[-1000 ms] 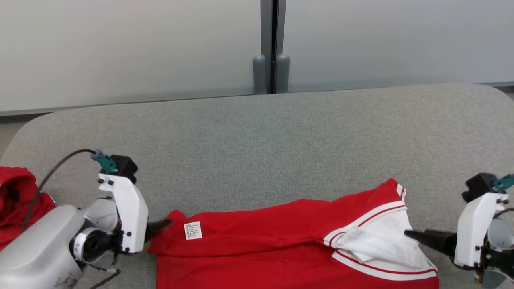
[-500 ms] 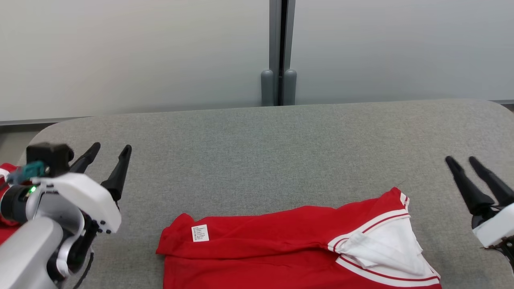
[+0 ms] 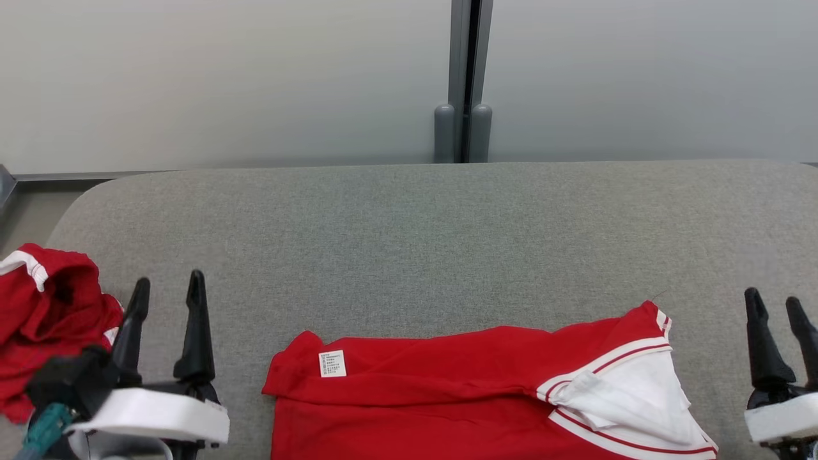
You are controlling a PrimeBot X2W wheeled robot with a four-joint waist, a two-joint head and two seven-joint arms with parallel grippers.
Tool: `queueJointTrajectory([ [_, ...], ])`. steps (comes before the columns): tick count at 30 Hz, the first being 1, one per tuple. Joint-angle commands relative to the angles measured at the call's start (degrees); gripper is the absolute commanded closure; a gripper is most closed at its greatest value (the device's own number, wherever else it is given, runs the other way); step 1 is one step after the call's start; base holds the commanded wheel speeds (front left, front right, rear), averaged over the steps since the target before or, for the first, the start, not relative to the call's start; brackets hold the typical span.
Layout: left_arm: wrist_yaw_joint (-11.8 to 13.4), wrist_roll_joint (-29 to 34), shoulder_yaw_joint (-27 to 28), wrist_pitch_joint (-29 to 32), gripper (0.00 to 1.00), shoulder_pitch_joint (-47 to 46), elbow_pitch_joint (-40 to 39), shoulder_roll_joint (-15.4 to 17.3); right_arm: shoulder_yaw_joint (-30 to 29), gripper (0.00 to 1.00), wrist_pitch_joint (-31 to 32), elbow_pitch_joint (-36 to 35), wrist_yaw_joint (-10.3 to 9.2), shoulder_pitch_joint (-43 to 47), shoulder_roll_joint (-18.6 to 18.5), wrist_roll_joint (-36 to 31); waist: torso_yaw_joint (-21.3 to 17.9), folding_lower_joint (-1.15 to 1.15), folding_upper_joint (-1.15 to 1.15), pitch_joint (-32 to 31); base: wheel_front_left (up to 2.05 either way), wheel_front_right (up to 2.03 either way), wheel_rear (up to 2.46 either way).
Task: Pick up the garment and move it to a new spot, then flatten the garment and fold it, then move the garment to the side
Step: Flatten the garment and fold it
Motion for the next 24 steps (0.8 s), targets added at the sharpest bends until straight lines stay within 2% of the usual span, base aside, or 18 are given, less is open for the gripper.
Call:
queueJointTrajectory([
  [1, -0.87, 1.62, 1.55, 0.04, 0.00, 2.06, 0.05, -1.01, -0.82, 0.00, -0.24, -0.21, 0.03, 0.80, 0.76, -1.43, 0.23, 0.00, 0.00, 0.33, 0.00, 0.00, 0.00],
  [6, -4.53, 10.82, 7.00, 0.02, 0.00, 7.06, 1.42, -6.64, -1.61, 0.00, -0.25, 0.67, 0.03, 3.56, 5.20, -5.13, 0.44, 0.00, 0.00, 0.64, 0.00, 0.00, 0.00],
  [13, -9.85, 17.18, 10.72, 0.01, 0.00, 7.85, 3.94, -11.47, -0.33, 0.00, 1.13, 5.99, 0.03, 2.07, 6.24, -6.89, 0.58, 0.00, 0.00, 1.05, 0.00, 0.00, 0.00],
  [24, -14.44, 23.09, 13.45, 0.00, 0.00, 6.51, 4.76, -15.82, 2.31, 0.00, 17.47, 21.92, 0.03, -5.03, 7.51, -5.10, 1.61, 0.00, 0.00, 1.72, 0.00, 0.00, 0.00],
])
